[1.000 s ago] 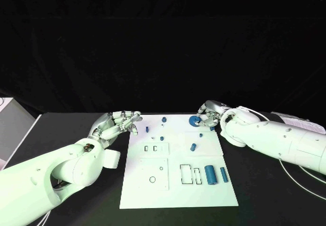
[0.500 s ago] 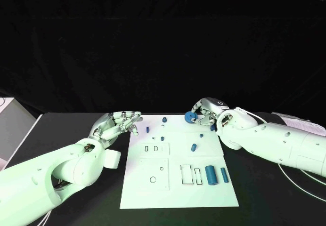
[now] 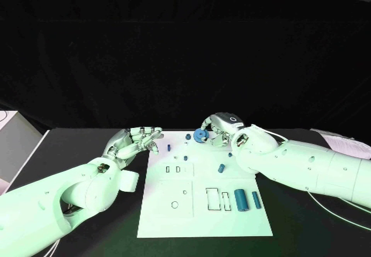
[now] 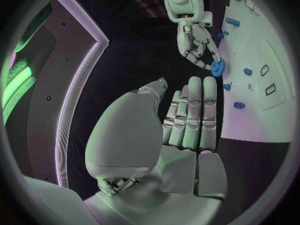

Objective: Assemble the parts on the task board

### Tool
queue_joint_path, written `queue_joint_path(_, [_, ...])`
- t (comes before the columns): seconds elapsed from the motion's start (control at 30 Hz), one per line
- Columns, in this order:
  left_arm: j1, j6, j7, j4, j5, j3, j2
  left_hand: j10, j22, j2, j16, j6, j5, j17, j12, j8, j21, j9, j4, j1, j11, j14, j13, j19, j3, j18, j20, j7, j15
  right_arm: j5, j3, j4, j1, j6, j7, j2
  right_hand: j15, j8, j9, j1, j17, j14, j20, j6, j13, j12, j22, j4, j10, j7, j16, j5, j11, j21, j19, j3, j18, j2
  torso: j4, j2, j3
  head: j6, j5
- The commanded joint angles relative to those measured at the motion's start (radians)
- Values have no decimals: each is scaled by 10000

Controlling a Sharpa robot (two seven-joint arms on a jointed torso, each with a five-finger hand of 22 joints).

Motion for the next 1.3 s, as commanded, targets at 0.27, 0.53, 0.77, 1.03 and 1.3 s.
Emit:
queue_joint_path(0.27, [0, 115, 34, 16, -42, 7, 45, 32, 14, -36, 73, 73, -15, 12, 19, 47, 69, 3, -1, 50, 8, -63, -2, -92, 65, 140, 1, -3, -42, -1394, -60, -105, -116, -110, -150, 512, -77, -17, 7, -86, 2634, 1043, -51, 77, 2628, 21, 2629, 12, 1025, -29, 43, -48, -61, 47, 1047, 45, -70, -53, 13, 19, -9, -5, 49])
queue_joint_path(0.53, [-2, 120, 37, 23, -42, 8, 62, 32, 14, -36, 73, 73, -15, 12, 19, 47, 69, 3, -1, 50, 8, -63, -2, -92, 65, 140, 1, -3, -42, -1666, -93, -192, -236, -136, -231, 784, -78, -16, 8, -87, 2634, 1043, -51, 81, 2628, 21, 2629, 12, 1025, -31, 43, -51, -62, 47, 1047, 50, -70, -54, 12, 19, -3, -38, 72])
queue_joint_path(0.77, [-2, 142, -8, 27, -81, 8, 53, 28, 24, -26, 83, 75, -14, 11, 17, 47, 88, 3, -12, 63, 9, -70, -5, -103, 104, 140, 1, -3, -42, -1880, -106, -202, -267, -139, -276, 892, -79, -15, 8, -90, 2634, 1043, -52, 84, 2628, 21, 2629, 12, 1025, -32, 43, -56, -63, 47, 1047, 54, -70, -55, 3, 10, 3, -49, 126])
queue_joint_path(1.03, [-1, 131, -22, 52, -91, 9, 38, 26, 32, -29, 89, 77, -15, 9, 15, 49, 102, 3, -25, 75, 9, -78, -7, -112, 130, 140, 1, -3, -42, -1955, -112, -356, -273, -131, -361, 1018, -79, -15, 8, -92, 2634, 1043, -53, 86, 2628, 21, 2629, 13, 1025, -32, 43, -58, -64, 47, 1047, 56, -70, -58, 5, 6, -8, -42, 158])
queue_joint_path(1.3, [0, 124, -26, 66, -93, 9, 31, 26, 32, -29, 89, 77, -15, 9, 15, 49, 102, 3, -25, 75, 9, -78, -7, -112, 130, 140, 1, -3, -42, -1964, -115, -520, -274, -54, -357, 1134, -82, -16, 8, -106, 2634, 1043, -54, 90, 2628, 21, 2629, 18, 1025, -32, 43, -62, -64, 47, 1047, 60, -70, -67, -5, 17, 2, -58, 202])
